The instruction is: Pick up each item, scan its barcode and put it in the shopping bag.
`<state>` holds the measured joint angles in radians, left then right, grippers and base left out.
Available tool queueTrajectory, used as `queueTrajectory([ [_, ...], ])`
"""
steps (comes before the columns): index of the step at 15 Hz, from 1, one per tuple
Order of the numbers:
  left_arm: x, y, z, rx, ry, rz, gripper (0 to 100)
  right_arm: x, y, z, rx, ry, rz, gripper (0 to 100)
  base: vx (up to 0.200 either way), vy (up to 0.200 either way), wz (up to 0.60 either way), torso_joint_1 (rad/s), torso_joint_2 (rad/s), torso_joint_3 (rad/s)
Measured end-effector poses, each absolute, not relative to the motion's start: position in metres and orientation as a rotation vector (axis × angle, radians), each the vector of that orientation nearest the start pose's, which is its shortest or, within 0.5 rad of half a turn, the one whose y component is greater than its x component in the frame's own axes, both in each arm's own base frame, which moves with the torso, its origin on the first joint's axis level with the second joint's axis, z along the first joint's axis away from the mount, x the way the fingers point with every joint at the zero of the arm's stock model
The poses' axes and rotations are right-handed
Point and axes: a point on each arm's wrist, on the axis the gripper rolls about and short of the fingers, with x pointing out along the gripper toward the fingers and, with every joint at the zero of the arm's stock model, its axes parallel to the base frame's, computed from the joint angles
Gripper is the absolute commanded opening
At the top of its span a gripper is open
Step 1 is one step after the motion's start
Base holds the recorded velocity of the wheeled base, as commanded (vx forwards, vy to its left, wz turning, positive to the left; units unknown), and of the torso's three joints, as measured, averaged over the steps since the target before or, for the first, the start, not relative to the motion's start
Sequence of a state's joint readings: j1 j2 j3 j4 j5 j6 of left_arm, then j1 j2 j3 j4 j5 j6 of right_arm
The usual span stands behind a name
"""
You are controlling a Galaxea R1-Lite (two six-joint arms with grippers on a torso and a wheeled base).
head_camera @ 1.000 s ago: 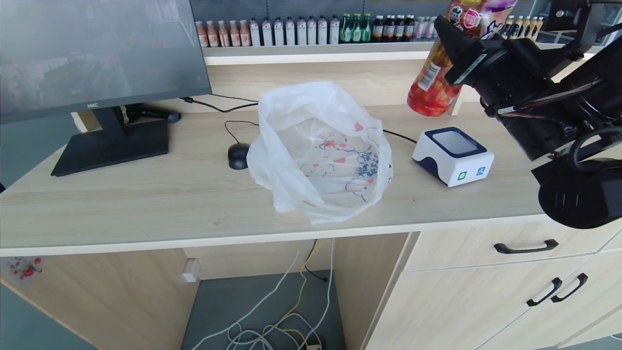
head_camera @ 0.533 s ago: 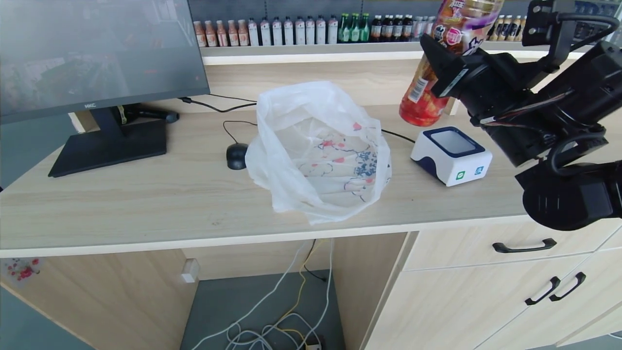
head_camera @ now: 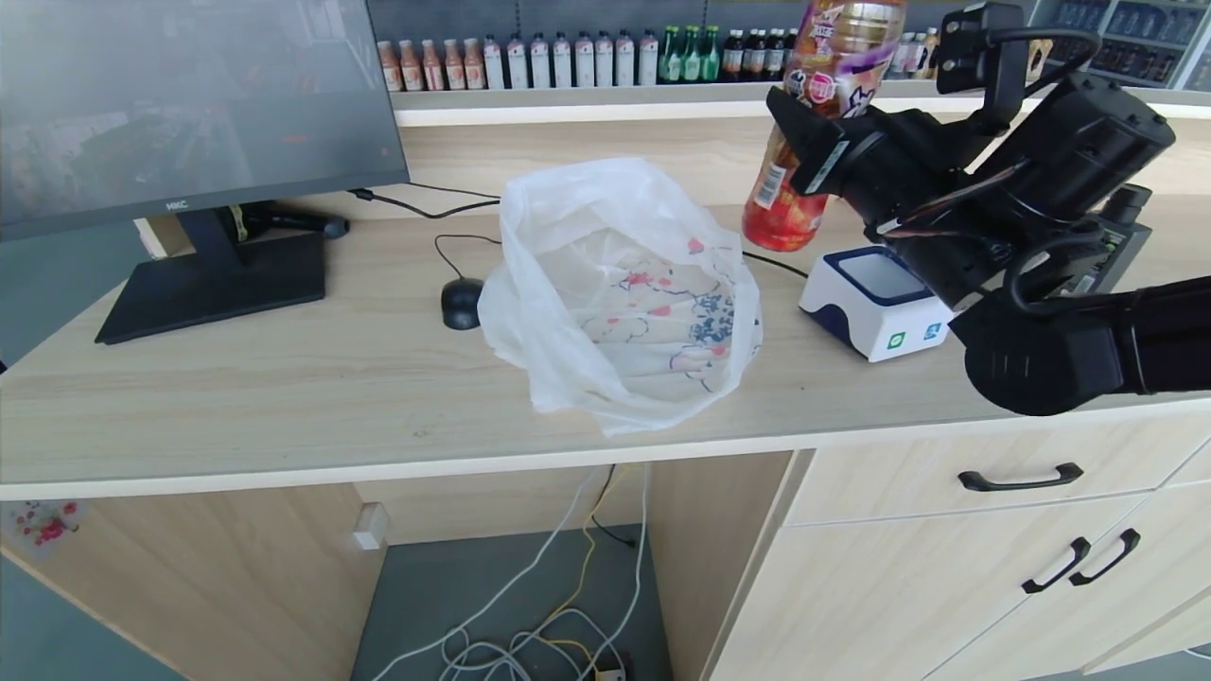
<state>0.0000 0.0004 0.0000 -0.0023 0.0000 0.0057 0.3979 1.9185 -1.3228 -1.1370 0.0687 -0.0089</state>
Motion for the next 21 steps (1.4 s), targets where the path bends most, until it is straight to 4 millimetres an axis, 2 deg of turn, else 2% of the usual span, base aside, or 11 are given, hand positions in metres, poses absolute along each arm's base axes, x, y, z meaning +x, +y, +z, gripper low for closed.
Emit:
queueTrajectory([
  [7, -0.023, 0.000, 0.076, 0.006, -0.002, 0.000, 100, 0.374, 0.179, 0.314, 0.090, -0.524, 0.497, 0, 0.000, 0.000, 0.00, 0.000, 0.00, 0.000],
  [10, -0.023, 0.000, 0.076, 0.006, -0.002, 0.000, 100, 0.377, 0.201, 0.308, 0.100, -0.513, 0.539, 0, 0.000, 0.000, 0.00, 0.000, 0.00, 0.000],
  [14, -0.023, 0.000, 0.076, 0.006, -0.002, 0.000, 100, 0.369, 0.240, 0.294, 0.116, -0.485, 0.622, 0, 0.000, 0.000, 0.00, 0.000, 0.00, 0.000],
  [18, -0.023, 0.000, 0.076, 0.006, -0.002, 0.000, 100, 0.373, 0.254, 0.286, 0.119, -0.478, 0.643, 0, 0.000, 0.000, 0.00, 0.000, 0.00, 0.000],
  [21, -0.023, 0.000, 0.076, 0.006, -0.002, 0.000, 100, 0.378, 0.257, 0.279, 0.116, -0.468, 0.644, 0, 0.000, 0.000, 0.00, 0.000, 0.00, 0.000],
])
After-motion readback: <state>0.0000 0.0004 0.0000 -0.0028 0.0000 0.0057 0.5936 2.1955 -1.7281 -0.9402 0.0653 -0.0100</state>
